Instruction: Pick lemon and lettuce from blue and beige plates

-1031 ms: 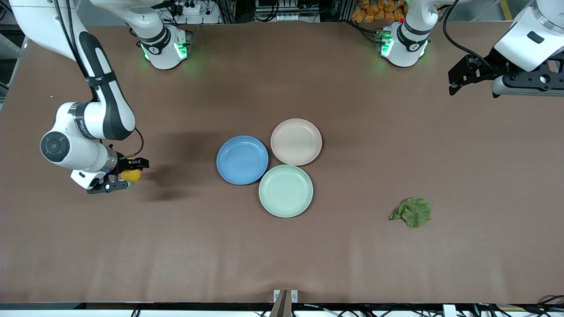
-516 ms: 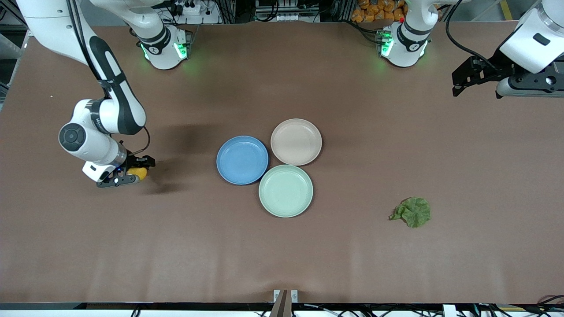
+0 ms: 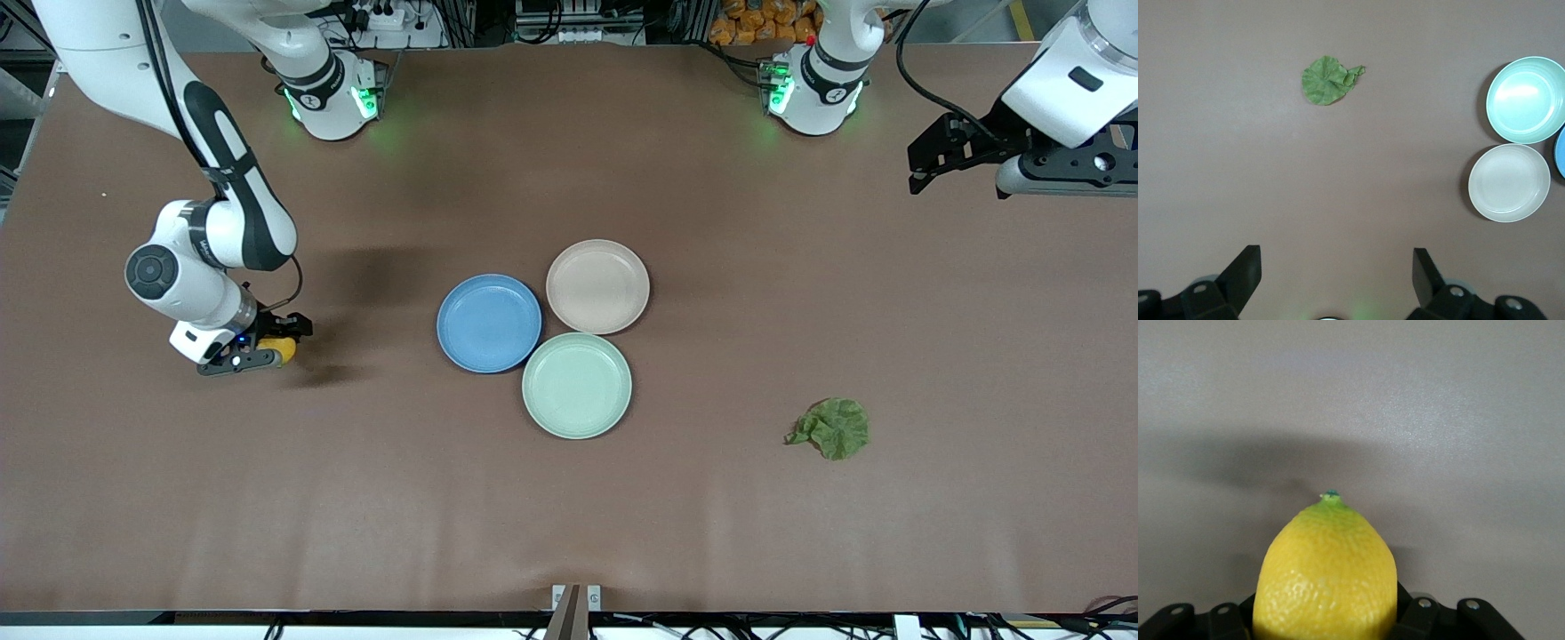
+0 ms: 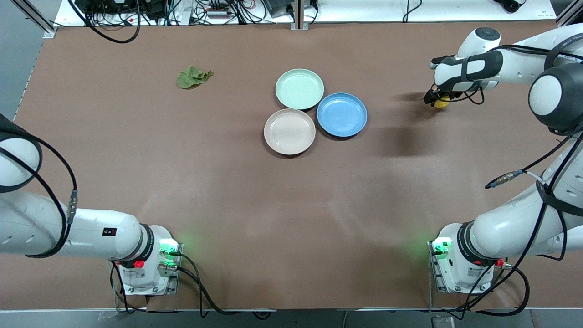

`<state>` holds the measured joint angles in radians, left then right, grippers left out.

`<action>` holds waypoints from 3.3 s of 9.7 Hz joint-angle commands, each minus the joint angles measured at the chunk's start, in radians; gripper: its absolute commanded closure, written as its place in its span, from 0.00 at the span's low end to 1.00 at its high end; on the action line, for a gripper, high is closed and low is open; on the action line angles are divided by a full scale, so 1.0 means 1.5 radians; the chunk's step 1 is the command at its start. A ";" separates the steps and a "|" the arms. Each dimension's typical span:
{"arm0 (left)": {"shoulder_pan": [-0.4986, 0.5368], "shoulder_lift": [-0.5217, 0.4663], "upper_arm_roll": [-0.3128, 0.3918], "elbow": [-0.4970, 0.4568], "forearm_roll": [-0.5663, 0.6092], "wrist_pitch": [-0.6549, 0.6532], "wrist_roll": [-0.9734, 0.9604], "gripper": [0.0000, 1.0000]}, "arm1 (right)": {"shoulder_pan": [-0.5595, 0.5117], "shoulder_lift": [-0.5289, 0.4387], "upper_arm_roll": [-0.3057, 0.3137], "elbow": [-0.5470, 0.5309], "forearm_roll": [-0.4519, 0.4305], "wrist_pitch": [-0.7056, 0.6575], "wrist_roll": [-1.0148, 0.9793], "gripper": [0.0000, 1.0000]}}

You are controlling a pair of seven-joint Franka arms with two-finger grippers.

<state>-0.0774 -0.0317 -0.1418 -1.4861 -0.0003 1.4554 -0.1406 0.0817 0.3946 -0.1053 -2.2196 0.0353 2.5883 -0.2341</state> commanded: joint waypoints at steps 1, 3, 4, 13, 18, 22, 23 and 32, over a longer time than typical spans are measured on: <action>0.001 0.007 -0.002 0.016 -0.015 -0.012 -0.007 0.00 | -0.014 0.008 0.010 -0.008 -0.007 0.022 -0.008 0.72; 0.000 0.008 -0.002 0.015 -0.015 -0.012 -0.007 0.00 | -0.014 0.017 0.011 -0.008 -0.007 0.038 -0.008 0.71; 0.000 0.008 -0.002 0.015 -0.015 -0.012 -0.007 0.00 | -0.014 0.027 0.011 -0.008 -0.007 0.052 -0.008 0.71; 0.003 0.019 -0.001 0.015 -0.013 -0.007 -0.007 0.00 | -0.014 0.042 0.012 0.000 0.001 0.057 0.001 0.00; 0.005 0.026 0.005 0.015 -0.007 0.023 -0.012 0.00 | -0.015 0.021 0.013 0.058 0.004 -0.069 0.002 0.00; 0.015 0.037 0.005 0.010 0.008 0.031 -0.068 0.00 | -0.014 0.016 0.010 0.159 0.042 -0.239 0.002 0.00; 0.022 0.038 0.005 0.007 0.007 0.030 -0.068 0.00 | -0.014 0.016 0.010 0.189 0.041 -0.278 0.002 0.00; 0.073 0.052 0.004 -0.013 -0.003 0.067 -0.068 0.00 | -0.014 0.016 -0.001 0.386 0.030 -0.500 0.004 0.00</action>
<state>-0.0089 0.0598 -0.1309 -1.5001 0.0003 1.5437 -0.2291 0.0767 0.4217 -0.1075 -1.6906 0.0804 1.8905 -0.2321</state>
